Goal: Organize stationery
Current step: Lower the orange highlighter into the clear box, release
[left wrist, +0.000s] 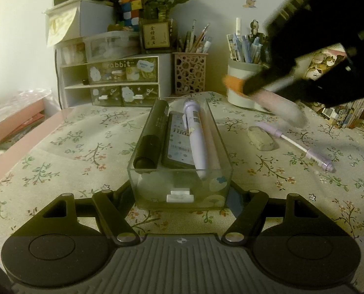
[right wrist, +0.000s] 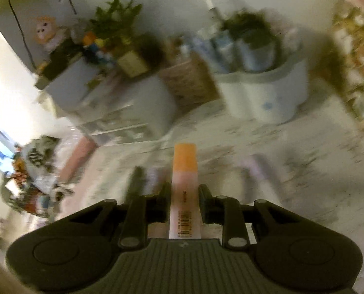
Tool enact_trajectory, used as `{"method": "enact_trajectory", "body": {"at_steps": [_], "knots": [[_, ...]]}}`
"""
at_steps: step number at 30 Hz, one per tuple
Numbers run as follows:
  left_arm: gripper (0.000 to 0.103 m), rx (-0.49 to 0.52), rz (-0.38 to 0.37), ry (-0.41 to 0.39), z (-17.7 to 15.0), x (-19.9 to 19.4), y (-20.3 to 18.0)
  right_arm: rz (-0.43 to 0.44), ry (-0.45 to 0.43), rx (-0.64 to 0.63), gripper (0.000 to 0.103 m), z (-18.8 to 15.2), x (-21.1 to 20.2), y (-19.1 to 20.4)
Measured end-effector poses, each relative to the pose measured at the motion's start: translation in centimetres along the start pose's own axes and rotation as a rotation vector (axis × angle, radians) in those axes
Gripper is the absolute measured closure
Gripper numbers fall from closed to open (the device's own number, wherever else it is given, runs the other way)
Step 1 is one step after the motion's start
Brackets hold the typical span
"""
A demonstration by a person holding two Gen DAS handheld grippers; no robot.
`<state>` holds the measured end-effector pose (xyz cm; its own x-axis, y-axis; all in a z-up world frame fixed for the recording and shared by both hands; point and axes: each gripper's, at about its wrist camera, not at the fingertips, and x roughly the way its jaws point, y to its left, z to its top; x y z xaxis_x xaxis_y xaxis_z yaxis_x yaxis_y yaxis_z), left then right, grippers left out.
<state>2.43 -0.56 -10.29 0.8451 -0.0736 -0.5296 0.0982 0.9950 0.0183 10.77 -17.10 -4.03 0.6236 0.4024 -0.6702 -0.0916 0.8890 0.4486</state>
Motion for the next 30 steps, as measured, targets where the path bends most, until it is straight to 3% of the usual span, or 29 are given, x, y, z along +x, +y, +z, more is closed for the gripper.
{"method": "enact_trajectory", "body": {"at_steps": [10, 16, 22, 26, 30], "knots": [[0.031, 0.002, -0.001, 0.000, 0.0, 0.0, 0.0, 0.070, 0.112, 0.024, 0.072, 0.6, 4.1, 3.1], [0.031, 0.004, -0.005, 0.000, 0.1, 0.1, 0.0, 0.054, 0.170, 0.066, 0.070, 1.0, 5.9, 3.3], [0.031, 0.004, -0.004, 0.000, 0.1, 0.1, 0.0, 0.066, 0.150, 0.001, 0.068, 0.5, 5.7, 4.0], [0.031, 0.004, -0.004, 0.000, 0.1, 0.1, 0.0, 0.067, 0.091, -0.035, 0.068, 0.6, 4.3, 3.4], [0.031, 0.004, -0.004, -0.001, 0.1, 0.1, 0.0, -0.028, -0.011, -0.048, 0.067, 1.1, 1.9, 0.4]]}}
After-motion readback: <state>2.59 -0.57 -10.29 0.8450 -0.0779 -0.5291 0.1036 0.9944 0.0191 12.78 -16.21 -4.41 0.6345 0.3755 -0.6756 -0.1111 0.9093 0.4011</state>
